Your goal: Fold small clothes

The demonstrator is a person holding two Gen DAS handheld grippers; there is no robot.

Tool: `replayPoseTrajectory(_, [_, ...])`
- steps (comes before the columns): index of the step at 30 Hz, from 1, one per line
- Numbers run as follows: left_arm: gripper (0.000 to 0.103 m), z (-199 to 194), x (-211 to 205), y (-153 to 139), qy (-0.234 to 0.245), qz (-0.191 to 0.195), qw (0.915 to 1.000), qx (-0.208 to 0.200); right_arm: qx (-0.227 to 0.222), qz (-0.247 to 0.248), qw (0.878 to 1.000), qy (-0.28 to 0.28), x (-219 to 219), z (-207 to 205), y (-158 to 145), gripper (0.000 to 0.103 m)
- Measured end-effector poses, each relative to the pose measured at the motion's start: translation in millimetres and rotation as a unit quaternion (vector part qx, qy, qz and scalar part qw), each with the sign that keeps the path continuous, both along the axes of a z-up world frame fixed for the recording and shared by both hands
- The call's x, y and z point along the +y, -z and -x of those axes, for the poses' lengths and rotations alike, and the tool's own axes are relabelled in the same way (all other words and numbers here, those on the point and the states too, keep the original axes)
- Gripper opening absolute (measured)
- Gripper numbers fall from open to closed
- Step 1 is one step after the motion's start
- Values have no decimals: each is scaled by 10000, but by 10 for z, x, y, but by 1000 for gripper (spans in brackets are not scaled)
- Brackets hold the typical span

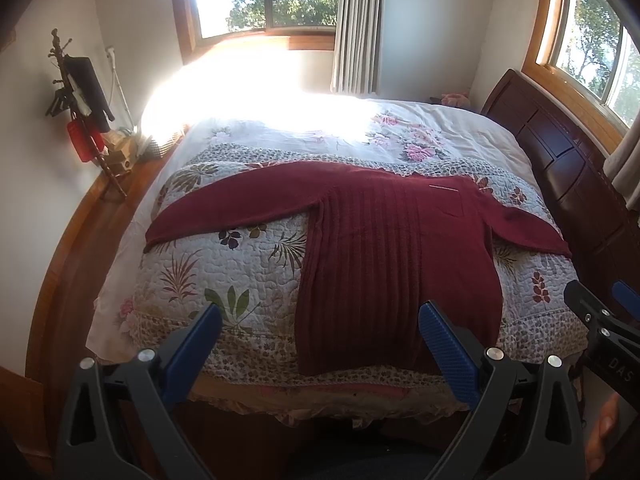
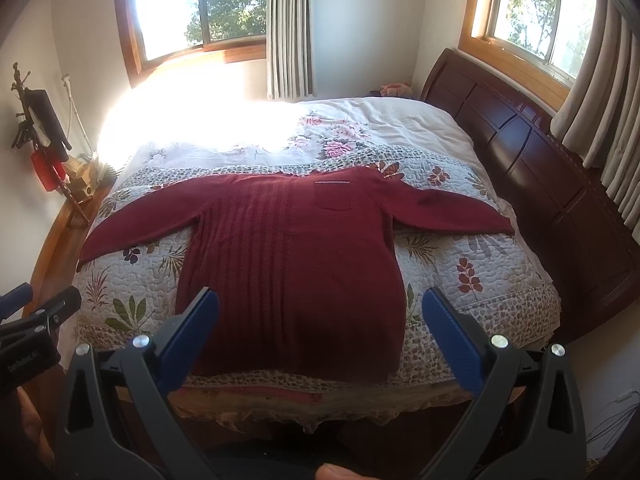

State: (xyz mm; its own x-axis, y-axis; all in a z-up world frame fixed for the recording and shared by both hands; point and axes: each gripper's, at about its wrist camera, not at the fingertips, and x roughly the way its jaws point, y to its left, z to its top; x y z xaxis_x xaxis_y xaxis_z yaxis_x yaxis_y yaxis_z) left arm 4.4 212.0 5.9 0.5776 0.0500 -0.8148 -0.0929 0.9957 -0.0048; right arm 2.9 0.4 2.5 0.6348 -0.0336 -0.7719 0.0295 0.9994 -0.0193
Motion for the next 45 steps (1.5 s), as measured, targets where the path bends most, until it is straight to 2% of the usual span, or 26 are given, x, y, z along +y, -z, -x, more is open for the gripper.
replayPoseTrajectory(25, [99, -75, 16, 19, 43, 9, 10000, -61, 10, 45, 10000, 52, 38, -66, 14, 100])
replayPoseTrajectory(45, [99, -338, 166, 90, 250, 79, 9997, -8, 112, 105, 9997, 198, 181, -285, 68, 100])
